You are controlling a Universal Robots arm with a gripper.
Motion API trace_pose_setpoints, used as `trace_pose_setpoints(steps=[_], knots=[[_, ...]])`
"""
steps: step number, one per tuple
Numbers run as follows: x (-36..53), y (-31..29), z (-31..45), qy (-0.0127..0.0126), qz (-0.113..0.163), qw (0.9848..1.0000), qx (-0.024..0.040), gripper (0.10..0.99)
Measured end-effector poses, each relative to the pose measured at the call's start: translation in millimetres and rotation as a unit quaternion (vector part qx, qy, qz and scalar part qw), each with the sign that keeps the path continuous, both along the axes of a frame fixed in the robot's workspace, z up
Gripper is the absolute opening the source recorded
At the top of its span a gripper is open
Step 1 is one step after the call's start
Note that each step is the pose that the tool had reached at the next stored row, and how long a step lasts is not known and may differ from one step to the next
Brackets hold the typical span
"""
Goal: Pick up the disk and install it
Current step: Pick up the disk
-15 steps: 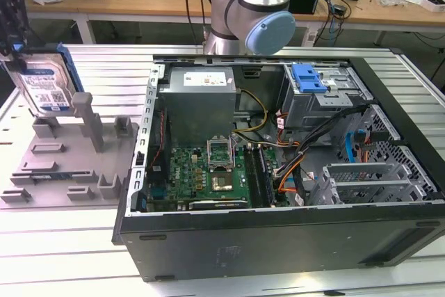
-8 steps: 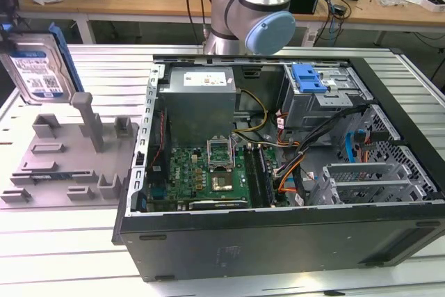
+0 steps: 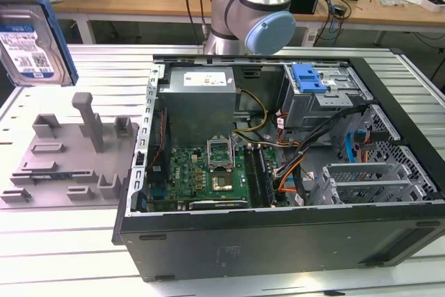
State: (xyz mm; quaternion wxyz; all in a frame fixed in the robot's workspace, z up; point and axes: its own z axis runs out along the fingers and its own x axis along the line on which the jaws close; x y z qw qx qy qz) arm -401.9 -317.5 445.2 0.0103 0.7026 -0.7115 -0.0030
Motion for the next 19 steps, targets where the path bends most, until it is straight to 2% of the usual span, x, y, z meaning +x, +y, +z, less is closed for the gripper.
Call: trace_pose_setpoints(steps=[3, 5, 7, 9, 16, 17, 19], knots=[[0.0, 0.0, 13.7, 0.0, 0.0, 1.0, 0.0, 0.365], [0.0, 0.0, 25.7, -0.0001, 0.0, 1.0, 0.0, 0.365], [0.0, 0.0, 31.9, 0.0, 0.0, 1.0, 0.0, 0.365], [0.0, 0.0, 34.6, 0.0, 0.0, 1.0, 0.0, 0.365], [0.4, -0.2, 34.6, 0.0, 0.0, 1.0, 0.0, 0.365], [2.3, -0.4, 34.7, 0.0, 0.0, 1.0, -0.0001, 0.365], [11.5, -1.9, 34.7, 0.0003, 0.0, 1.0, -0.0001, 0.365]])
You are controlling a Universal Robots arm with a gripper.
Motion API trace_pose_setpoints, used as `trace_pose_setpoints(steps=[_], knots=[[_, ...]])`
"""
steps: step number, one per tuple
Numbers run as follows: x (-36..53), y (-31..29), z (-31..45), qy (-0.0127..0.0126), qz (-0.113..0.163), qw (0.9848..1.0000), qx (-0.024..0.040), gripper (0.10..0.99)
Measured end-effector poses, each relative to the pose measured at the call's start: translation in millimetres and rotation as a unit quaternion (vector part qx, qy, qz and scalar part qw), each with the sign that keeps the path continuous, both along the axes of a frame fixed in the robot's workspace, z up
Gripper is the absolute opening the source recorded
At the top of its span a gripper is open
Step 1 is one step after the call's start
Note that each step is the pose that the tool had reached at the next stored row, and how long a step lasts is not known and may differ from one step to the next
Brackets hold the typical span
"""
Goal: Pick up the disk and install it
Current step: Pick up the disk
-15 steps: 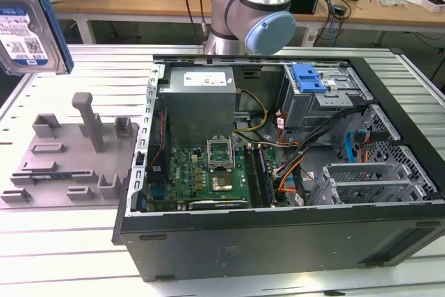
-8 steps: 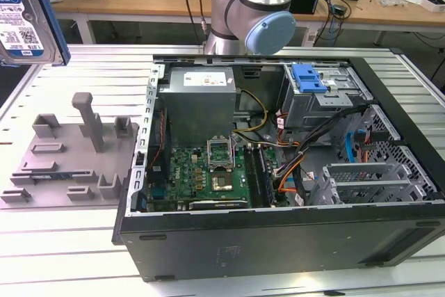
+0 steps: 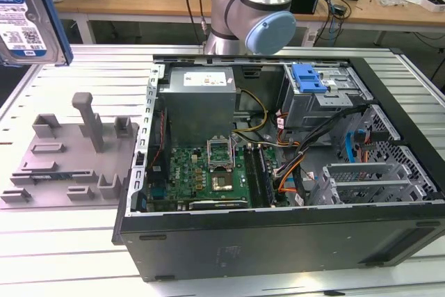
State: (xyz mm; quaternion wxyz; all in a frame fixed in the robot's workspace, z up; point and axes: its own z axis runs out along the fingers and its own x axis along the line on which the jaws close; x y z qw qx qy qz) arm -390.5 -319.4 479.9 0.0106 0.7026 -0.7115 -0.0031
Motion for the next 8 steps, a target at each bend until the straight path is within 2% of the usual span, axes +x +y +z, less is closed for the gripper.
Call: trace_pose_setpoints(steps=[4, 8], knots=[[21.0, -5.7, 0.1, 0.0019, 0.0, 1.0, 0.0001, 0.365], [42.0, -14.4, 1.2, 0.0054, 0.0, 1.0, 0.0, 0.365]])
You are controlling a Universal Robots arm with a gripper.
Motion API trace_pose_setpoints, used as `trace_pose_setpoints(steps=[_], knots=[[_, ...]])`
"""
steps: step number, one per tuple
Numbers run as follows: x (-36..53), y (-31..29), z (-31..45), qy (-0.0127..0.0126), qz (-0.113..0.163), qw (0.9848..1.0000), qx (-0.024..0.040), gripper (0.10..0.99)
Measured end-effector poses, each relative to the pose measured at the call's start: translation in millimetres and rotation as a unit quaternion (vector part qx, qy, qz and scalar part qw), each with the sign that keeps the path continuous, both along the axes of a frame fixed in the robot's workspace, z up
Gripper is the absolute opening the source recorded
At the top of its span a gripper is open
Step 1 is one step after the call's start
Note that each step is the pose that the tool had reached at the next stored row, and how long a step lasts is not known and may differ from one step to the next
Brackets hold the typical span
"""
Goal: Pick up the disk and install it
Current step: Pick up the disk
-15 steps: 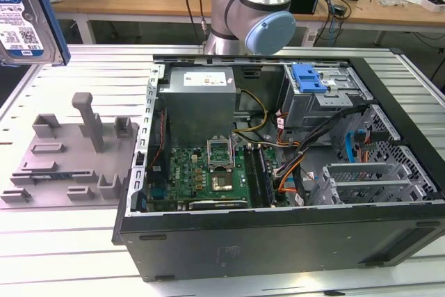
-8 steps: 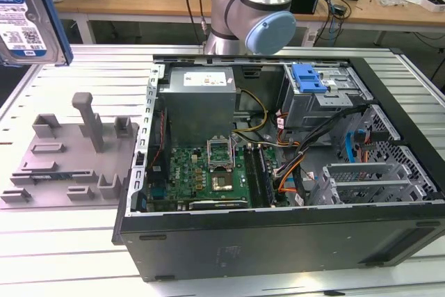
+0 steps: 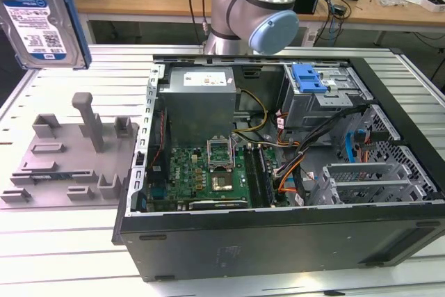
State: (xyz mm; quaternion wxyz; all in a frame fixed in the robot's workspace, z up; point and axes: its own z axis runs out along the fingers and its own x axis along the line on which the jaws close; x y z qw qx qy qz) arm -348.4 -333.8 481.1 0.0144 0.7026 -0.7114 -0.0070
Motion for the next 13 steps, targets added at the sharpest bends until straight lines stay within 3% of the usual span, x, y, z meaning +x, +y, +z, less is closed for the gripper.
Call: trace_pose_setpoints(steps=[5, 13], knots=[[18.5, -12.1, 0.9, 0.003, 0.0, 1.0, 0.0, 0.365], [45.9, -40.6, 1.2, 0.0058, 0.0, 1.0, 0.0, 0.365]])
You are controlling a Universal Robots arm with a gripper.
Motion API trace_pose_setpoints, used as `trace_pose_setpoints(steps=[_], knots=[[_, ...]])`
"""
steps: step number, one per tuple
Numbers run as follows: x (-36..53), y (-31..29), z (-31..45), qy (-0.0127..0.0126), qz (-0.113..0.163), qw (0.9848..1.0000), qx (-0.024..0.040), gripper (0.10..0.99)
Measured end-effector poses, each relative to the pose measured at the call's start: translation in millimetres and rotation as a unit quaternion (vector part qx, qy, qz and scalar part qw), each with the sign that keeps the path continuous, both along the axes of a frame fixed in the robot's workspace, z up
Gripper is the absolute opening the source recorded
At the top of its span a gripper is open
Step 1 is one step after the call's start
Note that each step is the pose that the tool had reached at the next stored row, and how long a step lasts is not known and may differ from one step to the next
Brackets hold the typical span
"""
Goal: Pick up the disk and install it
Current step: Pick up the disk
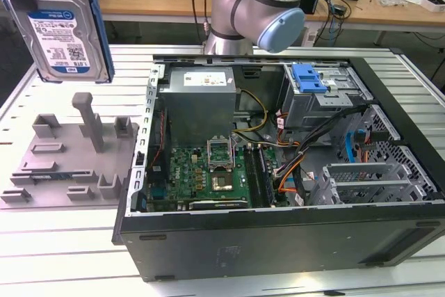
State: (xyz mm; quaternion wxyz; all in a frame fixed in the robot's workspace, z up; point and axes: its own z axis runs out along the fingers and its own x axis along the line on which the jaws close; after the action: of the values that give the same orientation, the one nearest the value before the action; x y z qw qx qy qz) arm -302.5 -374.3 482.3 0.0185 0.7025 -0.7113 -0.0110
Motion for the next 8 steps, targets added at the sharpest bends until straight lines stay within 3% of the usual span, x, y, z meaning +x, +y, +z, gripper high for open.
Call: trace_pose_setpoints(steps=[3, 8], knots=[[11.1, -9.1, 0.0, 0.0009, 0.0, 1.0, 0.0, 0.365], [39.6, -24.1, 0.0, 0.0021, 0.0, 1.0, 0.0, 0.365]])
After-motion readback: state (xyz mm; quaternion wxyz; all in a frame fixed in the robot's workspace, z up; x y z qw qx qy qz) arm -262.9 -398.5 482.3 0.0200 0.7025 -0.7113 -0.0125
